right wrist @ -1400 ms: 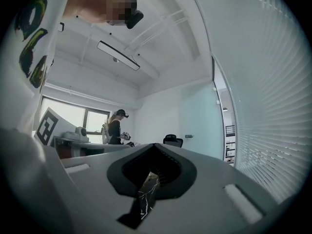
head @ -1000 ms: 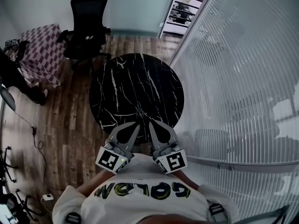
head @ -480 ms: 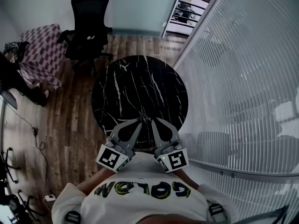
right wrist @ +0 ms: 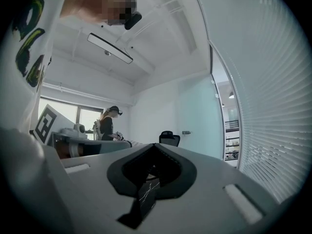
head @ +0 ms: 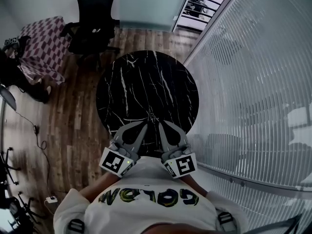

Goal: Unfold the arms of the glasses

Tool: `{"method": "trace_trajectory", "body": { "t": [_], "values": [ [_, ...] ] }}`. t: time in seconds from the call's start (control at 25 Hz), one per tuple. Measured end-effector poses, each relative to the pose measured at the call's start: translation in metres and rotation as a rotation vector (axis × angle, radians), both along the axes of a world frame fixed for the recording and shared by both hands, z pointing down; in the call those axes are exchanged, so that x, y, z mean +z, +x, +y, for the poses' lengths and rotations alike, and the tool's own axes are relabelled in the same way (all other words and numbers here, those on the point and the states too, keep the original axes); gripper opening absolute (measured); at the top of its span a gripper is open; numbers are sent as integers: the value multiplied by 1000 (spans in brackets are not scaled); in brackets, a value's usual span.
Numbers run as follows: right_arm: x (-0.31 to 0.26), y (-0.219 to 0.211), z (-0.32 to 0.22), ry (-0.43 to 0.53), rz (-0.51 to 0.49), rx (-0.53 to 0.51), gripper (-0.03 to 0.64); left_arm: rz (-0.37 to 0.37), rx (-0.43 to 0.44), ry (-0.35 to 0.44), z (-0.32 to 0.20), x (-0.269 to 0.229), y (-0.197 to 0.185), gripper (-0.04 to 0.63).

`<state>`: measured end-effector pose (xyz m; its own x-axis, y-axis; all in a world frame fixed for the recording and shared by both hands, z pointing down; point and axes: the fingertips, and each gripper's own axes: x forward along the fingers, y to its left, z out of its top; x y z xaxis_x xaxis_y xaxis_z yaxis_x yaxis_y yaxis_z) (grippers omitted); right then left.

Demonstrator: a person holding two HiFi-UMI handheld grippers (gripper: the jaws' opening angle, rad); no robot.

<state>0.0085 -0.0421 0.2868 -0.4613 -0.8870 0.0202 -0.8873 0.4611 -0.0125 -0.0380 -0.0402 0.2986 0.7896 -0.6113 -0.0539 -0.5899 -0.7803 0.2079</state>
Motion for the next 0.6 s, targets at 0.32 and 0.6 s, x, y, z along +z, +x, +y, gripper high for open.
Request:
{"method": "trace_trajectory", "body": {
  "t": [0.32, 0.6],
  "values": [
    [-5, 13, -3, 3, -2, -40, 2, -3, -18, 1, -2, -6, 22, 5],
    [-10, 39, -9, 5, 15, -49, 2, -7, -28, -30, -6, -4, 48, 5]
  ]
}}
